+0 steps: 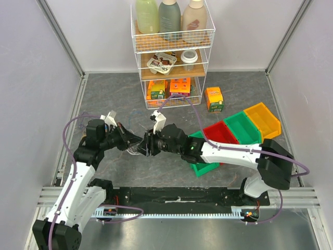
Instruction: Untangle the cables
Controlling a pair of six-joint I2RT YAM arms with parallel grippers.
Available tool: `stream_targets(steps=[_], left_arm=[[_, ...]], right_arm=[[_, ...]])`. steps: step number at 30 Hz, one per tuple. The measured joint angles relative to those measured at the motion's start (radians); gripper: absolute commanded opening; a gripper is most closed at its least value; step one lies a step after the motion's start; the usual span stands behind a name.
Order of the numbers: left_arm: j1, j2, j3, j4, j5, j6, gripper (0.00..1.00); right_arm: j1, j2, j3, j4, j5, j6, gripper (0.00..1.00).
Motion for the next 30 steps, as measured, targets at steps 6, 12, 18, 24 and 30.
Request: stream_targets(steps=[6, 12, 18, 24, 30], left_arm=[[0.0, -0.028, 0.0, 0.015, 0.018, -0.016, 0.02], [0.0, -0.045, -0.002, 0.016, 0.019, -0.02, 0.58], [0.0, -0.072, 0.017, -0.028, -0.04, -0.016, 0.68], [0.0, -0.192, 0.078, -0.095, -0.204, -0.008, 0.66], [0.0, -0.259, 0.023, -0.11, -0.265, -0.018, 0.93]], right_arm=[[0.0, 0.049, 0.004, 0.004, -0.051, 0.041, 0.0], [0.0, -0.072, -0.036, -0.046, 0.0, -0.016, 0.0], [0.001, -0.339, -0.065, -0.135, 0.12, -0.091, 0.0], [0.0, -0.459, -0.076, -0.187, 0.192, -0.134, 0.0], [0.0, -0.474, -0.077, -0.237, 0.213, -0.161, 0.0]])
